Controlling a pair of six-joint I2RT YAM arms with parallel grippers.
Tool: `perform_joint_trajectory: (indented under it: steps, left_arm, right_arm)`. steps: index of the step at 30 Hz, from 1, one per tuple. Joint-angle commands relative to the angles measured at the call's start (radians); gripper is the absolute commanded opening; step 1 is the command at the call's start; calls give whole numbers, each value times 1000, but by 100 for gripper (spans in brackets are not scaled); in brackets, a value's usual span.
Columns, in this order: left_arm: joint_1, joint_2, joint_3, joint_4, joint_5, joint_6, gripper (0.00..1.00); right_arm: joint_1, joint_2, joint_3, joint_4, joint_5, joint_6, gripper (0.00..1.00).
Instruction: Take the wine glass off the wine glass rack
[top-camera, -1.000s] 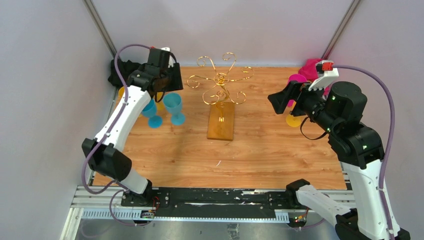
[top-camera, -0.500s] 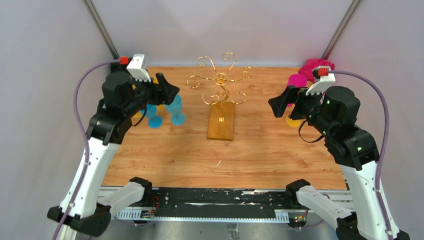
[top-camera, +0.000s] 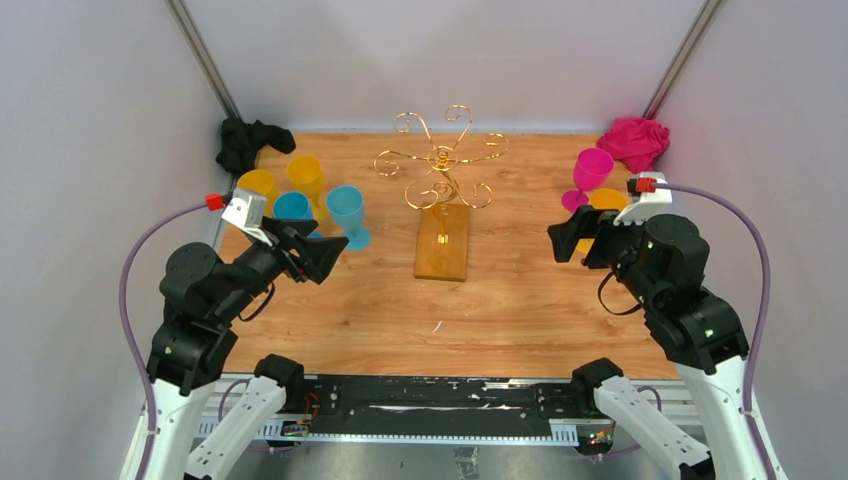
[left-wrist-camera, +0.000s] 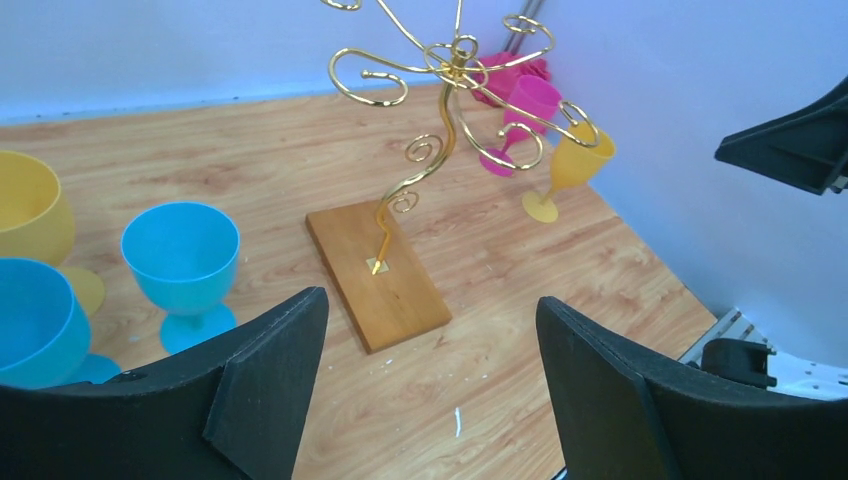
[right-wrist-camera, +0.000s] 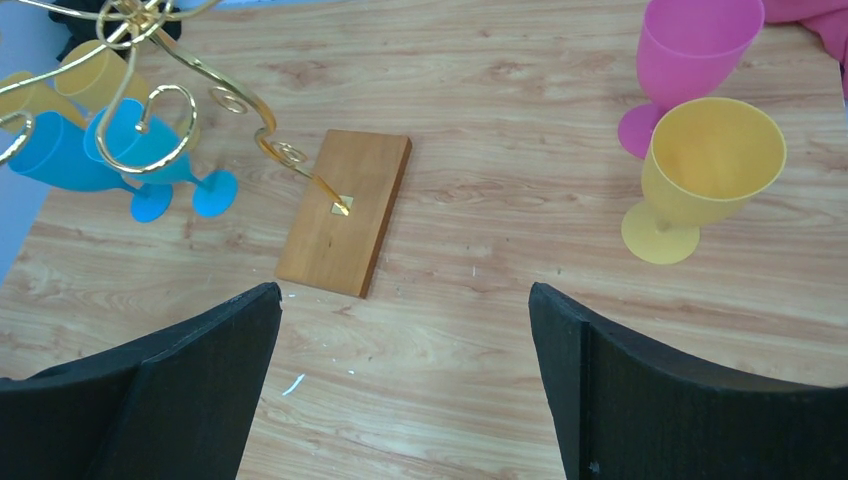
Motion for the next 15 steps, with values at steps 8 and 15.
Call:
perform_joint_trajectory:
  steps: [8, 15]
  left_arm:
    - [4, -5, -19, -19, 39, 1, 82]
    - [4, -3, -15, -26, 33, 4, 83]
  right_arm:
    - [11, -38, -47, -5, 54, -24, 100]
    - [10, -21, -61, -37, 34, -34, 100]
